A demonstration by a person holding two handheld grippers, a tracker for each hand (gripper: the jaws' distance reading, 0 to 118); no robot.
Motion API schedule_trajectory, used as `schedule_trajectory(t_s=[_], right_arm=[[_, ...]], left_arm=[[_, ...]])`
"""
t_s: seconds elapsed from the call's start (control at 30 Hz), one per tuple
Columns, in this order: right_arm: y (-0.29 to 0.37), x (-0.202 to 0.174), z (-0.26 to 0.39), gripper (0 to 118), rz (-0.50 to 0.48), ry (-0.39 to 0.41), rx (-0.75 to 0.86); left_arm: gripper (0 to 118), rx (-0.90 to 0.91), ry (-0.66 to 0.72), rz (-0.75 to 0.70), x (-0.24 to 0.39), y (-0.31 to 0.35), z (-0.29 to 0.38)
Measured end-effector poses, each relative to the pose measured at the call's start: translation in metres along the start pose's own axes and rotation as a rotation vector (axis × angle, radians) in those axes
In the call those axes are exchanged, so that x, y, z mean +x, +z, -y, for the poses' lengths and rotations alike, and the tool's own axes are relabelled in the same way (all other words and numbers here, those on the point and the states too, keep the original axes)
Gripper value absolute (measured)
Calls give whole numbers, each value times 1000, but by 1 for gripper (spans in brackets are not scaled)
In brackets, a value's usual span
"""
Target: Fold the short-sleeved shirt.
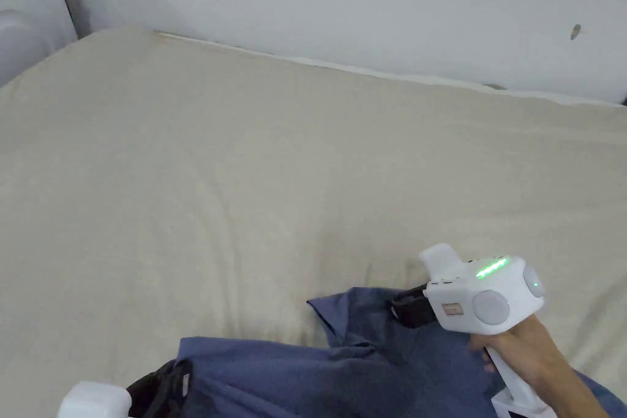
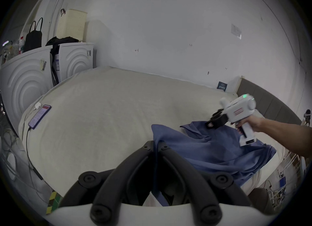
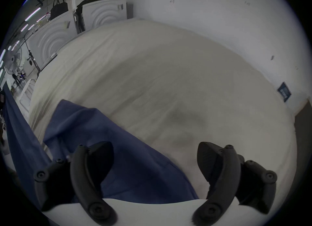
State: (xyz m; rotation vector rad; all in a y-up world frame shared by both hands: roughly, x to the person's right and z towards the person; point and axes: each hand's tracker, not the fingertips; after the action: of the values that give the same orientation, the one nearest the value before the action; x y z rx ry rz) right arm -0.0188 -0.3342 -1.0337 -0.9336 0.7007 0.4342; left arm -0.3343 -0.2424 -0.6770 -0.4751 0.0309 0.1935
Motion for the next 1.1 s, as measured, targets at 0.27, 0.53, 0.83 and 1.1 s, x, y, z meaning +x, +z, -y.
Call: schedule_trajectory(t_s=[0.27, 0.53, 0.83, 1.1], right_arm=[[33, -12, 19, 2, 91, -25, 94], [130, -22, 57, 2, 259, -180, 352], [347, 4, 75, 2, 544, -300, 778], [520, 13, 29, 2, 662, -359, 1033]], left_arm=[[2, 11, 54, 23, -3, -3, -2], [2, 31, 42, -1, -3, 8, -11], [2, 231, 8, 21, -1, 30, -85], [2, 502, -21, 85, 13, 66, -247]])
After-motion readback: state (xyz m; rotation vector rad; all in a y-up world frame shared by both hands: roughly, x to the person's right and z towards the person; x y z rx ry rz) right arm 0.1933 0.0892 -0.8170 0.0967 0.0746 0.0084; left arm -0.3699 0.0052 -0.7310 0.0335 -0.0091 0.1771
